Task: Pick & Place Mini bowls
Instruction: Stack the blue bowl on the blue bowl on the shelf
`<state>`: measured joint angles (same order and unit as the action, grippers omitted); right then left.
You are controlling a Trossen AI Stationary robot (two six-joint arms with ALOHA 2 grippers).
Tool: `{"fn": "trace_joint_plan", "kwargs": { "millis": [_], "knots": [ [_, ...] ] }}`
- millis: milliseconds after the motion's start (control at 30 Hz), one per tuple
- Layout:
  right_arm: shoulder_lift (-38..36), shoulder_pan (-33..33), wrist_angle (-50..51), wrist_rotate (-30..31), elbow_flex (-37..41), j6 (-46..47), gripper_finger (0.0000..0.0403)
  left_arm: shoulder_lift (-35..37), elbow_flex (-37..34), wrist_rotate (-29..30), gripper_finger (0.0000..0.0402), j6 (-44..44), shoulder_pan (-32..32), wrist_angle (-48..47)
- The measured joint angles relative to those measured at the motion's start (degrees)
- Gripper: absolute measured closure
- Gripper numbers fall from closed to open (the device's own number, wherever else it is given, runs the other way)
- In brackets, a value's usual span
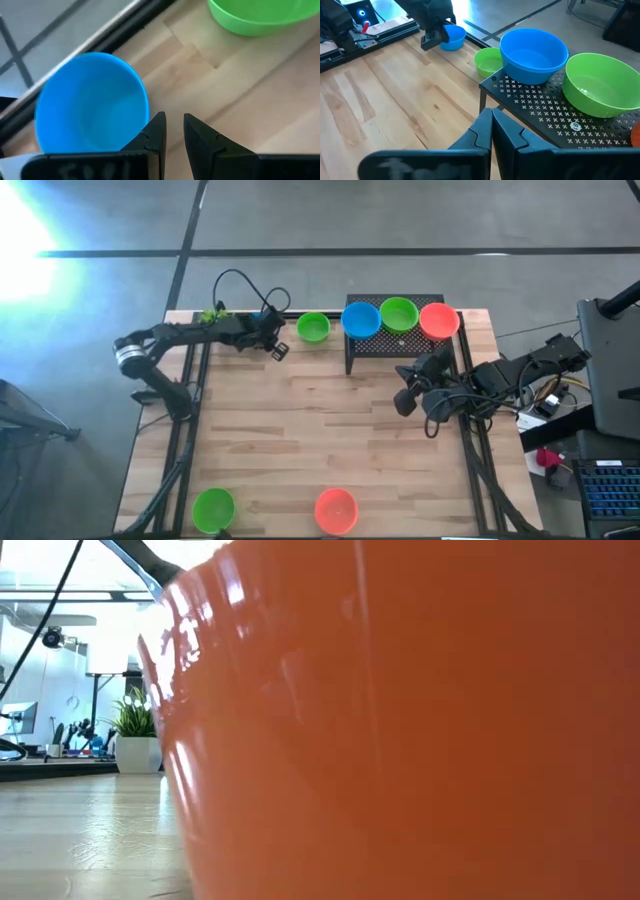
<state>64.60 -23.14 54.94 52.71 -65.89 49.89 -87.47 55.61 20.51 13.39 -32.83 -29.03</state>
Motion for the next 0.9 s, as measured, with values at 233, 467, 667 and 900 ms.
{"fn": "trace_joint_plan", "kwargs": {
  "millis": [233,467,667,900],
  "knots": [
    [0.0,0.0,0.0,0.0,0.0,0.0,0.0394,-2.3,0.5,0.6,0.0341,0.0,-1.1,0.1],
    [0.0,0.0,0.0,1.1,0.0,-0.1,0.0394,-4.1,0.4,0.7,0.0341,-0.2,-1.7,1.1],
    [0.0,0.0,0.0,1.3,0.0,-0.1,0.0394,-4.1,1.1,3.7,0.0341,-1.5,-1.7,1.2],
    [0.0,0.0,0.0,1.4,0.0,0.0,0.0394,-4.3,0.6,5.0,0.0341,-0.2,-1.9,1.2]
  ]
}}
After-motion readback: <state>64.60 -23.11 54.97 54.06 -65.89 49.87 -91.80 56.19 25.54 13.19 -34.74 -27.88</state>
